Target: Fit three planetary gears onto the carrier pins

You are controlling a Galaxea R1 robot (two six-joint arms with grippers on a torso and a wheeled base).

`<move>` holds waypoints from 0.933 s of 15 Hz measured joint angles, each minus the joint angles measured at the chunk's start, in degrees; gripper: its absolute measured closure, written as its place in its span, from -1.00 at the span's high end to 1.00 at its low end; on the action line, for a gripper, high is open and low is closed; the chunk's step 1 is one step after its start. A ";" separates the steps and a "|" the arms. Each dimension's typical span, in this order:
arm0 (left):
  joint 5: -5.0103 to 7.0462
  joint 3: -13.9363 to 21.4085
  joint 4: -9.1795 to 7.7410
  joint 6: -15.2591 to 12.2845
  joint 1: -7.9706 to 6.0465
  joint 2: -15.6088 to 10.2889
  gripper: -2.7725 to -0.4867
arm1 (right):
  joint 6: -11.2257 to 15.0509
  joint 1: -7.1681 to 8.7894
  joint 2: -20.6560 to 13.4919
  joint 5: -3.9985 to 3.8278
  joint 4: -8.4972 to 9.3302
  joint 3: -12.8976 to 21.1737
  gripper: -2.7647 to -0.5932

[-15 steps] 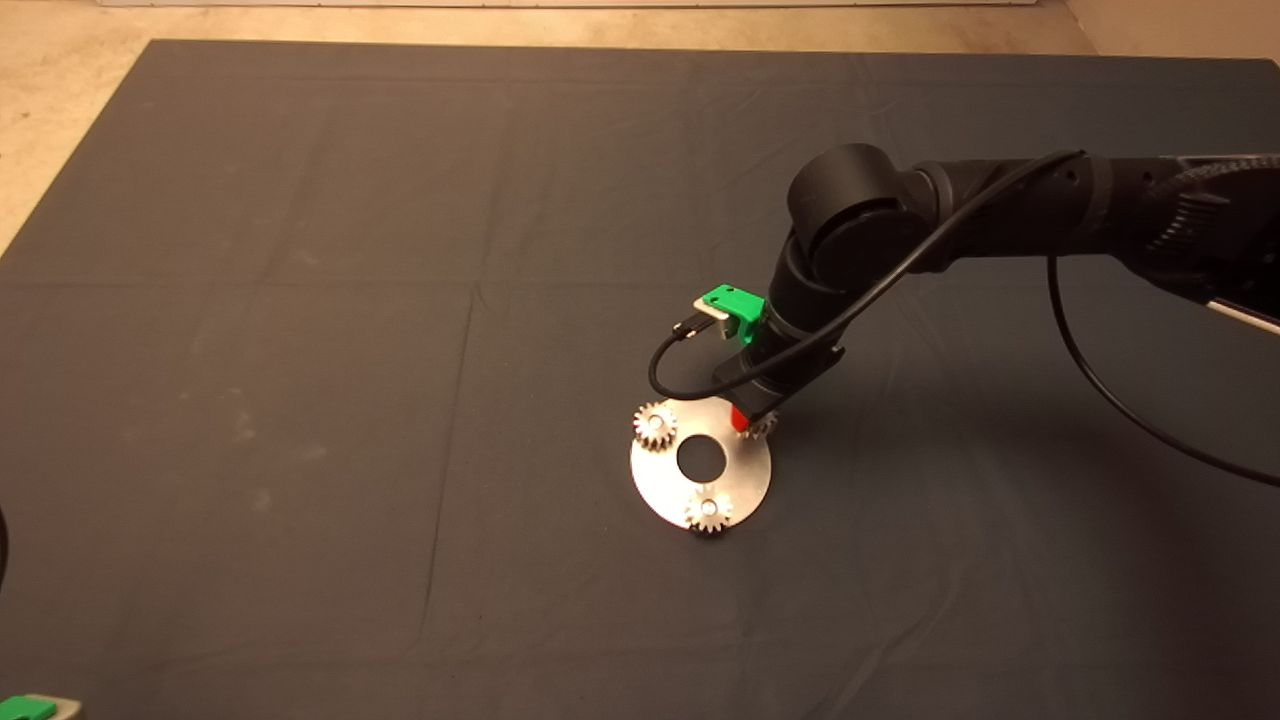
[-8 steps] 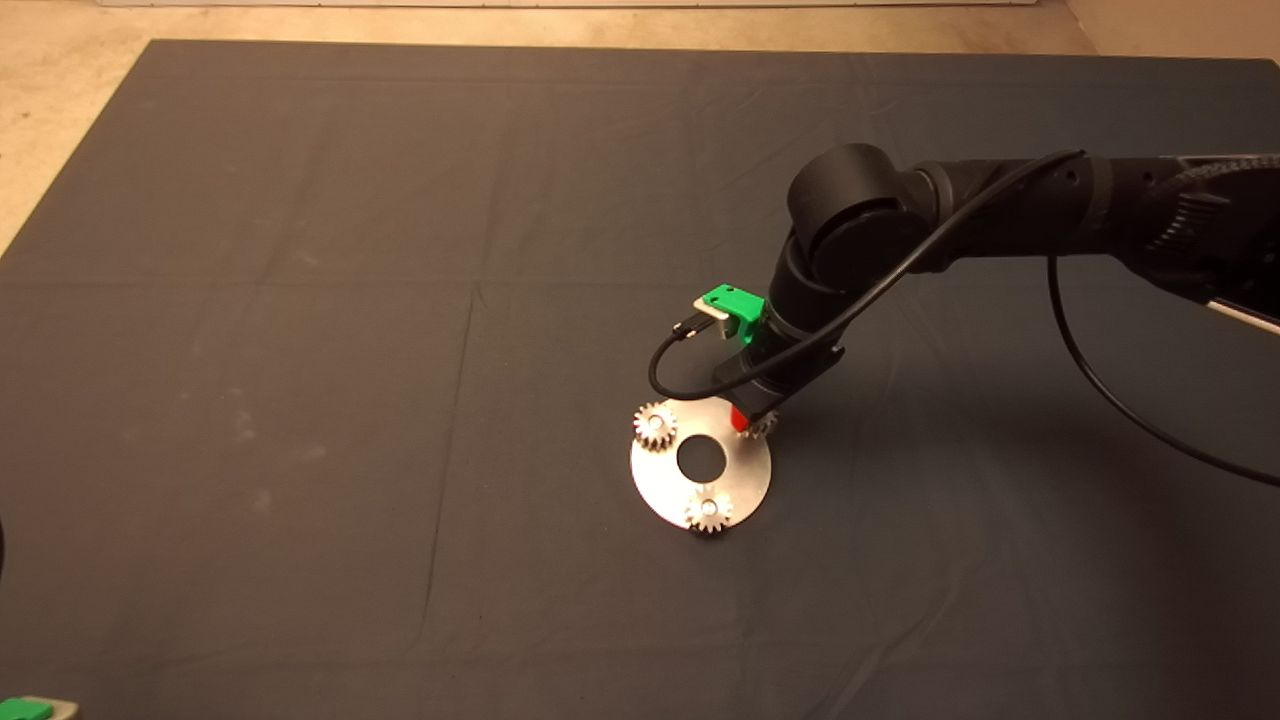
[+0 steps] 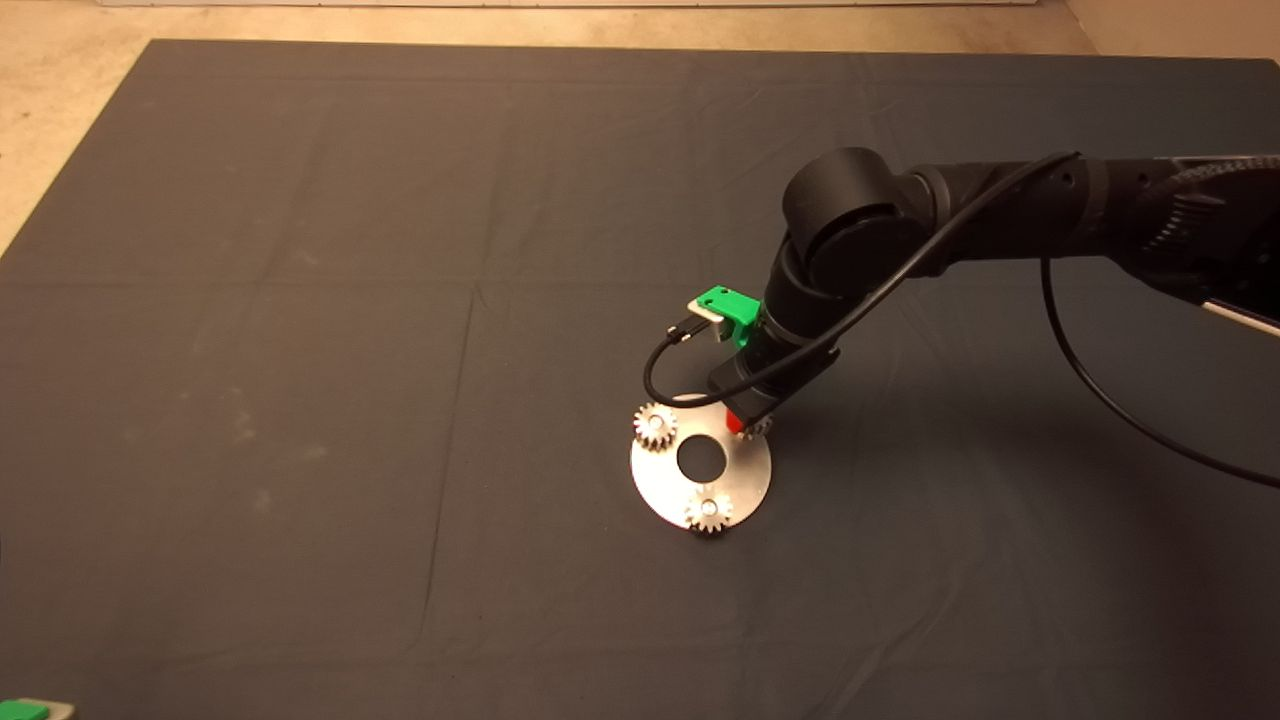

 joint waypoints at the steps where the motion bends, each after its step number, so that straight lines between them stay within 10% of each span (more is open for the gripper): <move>1: 0.00 0.00 -0.05 0.00 0.02 -0.07 0.36 | 0.02 -0.01 0.10 -0.10 -0.02 0.00 -0.59; 14: 0.00 0.11 -0.02 2.01 0.01 -3.22 0.36 | 0.00 0.00 0.54 -0.02 -1.22 0.24 -0.59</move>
